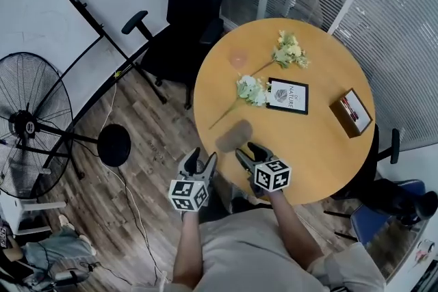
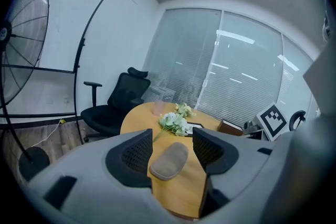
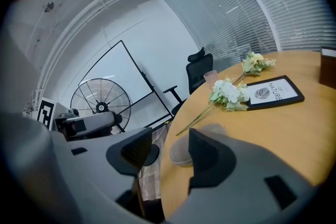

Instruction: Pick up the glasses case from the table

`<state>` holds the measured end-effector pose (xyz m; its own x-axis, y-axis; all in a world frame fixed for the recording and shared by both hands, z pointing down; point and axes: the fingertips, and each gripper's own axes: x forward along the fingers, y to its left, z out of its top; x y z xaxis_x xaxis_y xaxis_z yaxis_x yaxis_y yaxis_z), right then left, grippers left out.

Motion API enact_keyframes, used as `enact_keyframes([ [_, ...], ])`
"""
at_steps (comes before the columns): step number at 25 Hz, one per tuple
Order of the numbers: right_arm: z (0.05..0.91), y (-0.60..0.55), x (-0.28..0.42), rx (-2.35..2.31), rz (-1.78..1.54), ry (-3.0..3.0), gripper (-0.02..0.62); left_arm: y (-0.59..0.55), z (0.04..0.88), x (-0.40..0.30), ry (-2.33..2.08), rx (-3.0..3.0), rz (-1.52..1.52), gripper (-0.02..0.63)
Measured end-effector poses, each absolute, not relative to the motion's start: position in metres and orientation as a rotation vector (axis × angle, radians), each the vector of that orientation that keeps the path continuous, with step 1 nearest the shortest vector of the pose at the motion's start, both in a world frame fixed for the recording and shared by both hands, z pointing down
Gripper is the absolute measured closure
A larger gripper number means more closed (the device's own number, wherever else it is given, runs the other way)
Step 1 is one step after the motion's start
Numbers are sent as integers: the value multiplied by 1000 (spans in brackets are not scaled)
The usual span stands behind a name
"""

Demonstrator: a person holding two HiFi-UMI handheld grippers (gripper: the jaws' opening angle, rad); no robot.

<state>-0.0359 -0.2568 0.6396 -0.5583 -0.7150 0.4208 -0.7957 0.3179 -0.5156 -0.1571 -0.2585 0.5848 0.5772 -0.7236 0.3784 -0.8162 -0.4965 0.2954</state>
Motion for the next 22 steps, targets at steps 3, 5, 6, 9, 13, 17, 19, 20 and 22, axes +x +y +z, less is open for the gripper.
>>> enact_keyframes([
  [3, 645, -256, -35, 1446, 1101, -2428, 380, -266, 589, -152, -1185, 2391, 304, 373],
  [5, 649, -257, -33, 1475, 1133, -2406, 380, -271, 592, -146, -1145, 2409, 323, 373],
  [6, 651, -259, -31, 1493, 1148, -2393, 380, -273, 592, -143, -1122, 2419, 332, 373],
  [9, 658, -263, -27, 1565, 1202, -2349, 380, -280, 597, -137, -1052, 2449, 363, 373],
  [13, 671, -268, -25, 1652, 1291, -2272, 380, -292, 604, -136, -974, 2464, 396, 373],
  [17, 687, -277, -23, 1728, 1351, -2167, 380, -309, 609, -138, -912, 2474, 419, 373],
  [19, 693, -283, -22, 1774, 1388, -2121, 380, -317, 612, -138, -877, 2478, 434, 373],
  [20, 696, -286, -21, 1796, 1408, -2098, 380, -320, 613, -137, -856, 2480, 442, 373],
  [22, 703, -290, -19, 1841, 1445, -2044, 380, -326, 617, -135, -815, 2487, 459, 373],
])
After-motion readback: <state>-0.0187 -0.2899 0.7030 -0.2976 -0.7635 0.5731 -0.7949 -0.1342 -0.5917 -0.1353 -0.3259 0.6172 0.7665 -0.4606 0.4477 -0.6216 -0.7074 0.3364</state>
